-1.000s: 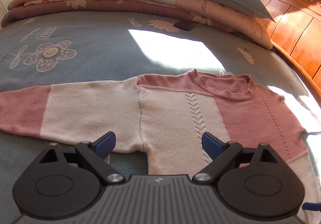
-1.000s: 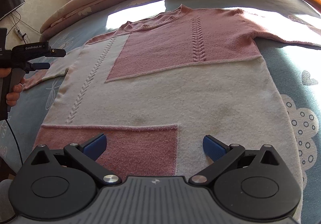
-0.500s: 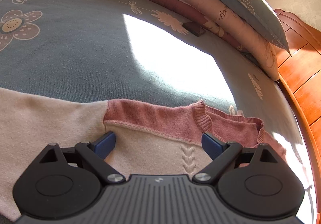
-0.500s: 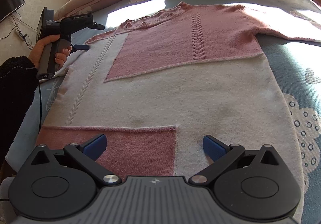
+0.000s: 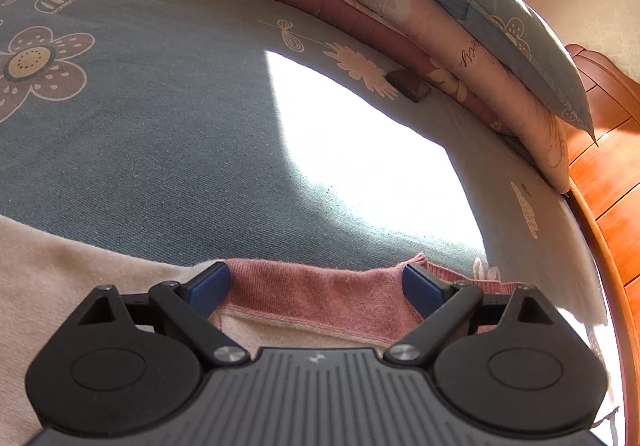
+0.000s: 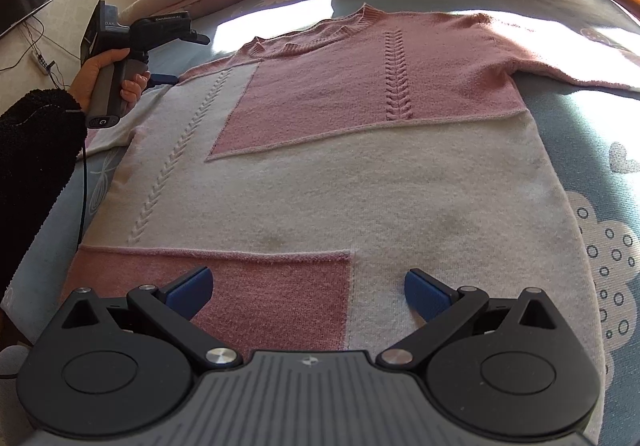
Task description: Fold clothes
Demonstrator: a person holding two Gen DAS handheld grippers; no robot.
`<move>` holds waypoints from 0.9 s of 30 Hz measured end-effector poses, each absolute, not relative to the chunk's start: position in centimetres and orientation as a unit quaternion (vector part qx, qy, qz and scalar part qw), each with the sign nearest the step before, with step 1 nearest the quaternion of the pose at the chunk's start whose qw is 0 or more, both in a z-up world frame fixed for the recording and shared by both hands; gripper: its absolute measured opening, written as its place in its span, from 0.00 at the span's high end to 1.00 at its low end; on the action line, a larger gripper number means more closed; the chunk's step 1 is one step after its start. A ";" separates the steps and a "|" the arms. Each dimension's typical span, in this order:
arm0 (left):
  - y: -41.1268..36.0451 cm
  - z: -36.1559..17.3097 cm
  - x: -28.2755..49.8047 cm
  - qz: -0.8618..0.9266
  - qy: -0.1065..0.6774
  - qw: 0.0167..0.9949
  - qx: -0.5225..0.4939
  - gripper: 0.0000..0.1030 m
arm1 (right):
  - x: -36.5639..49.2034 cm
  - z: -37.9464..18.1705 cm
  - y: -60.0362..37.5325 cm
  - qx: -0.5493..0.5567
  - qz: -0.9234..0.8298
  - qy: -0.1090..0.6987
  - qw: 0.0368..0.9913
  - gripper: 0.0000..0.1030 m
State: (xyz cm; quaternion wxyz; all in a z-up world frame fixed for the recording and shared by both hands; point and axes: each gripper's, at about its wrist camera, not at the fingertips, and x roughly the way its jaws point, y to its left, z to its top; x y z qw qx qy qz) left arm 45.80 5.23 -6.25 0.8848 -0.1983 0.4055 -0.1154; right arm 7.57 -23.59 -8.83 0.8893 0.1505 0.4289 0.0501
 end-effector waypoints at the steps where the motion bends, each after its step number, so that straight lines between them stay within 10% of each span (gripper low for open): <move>1: 5.6 -5.4 45.4 -0.117 0.397 0.891 -0.189 0.10 | 7.6 -8.8 -23.6 0.151 0.050 0.429 0.889 0.00; 27: 20.3 -4.5 41.8 -0.002 0.415 0.879 -0.234 0.10 | 7.7 -9.2 -22.5 0.107 0.040 0.426 0.898 0.00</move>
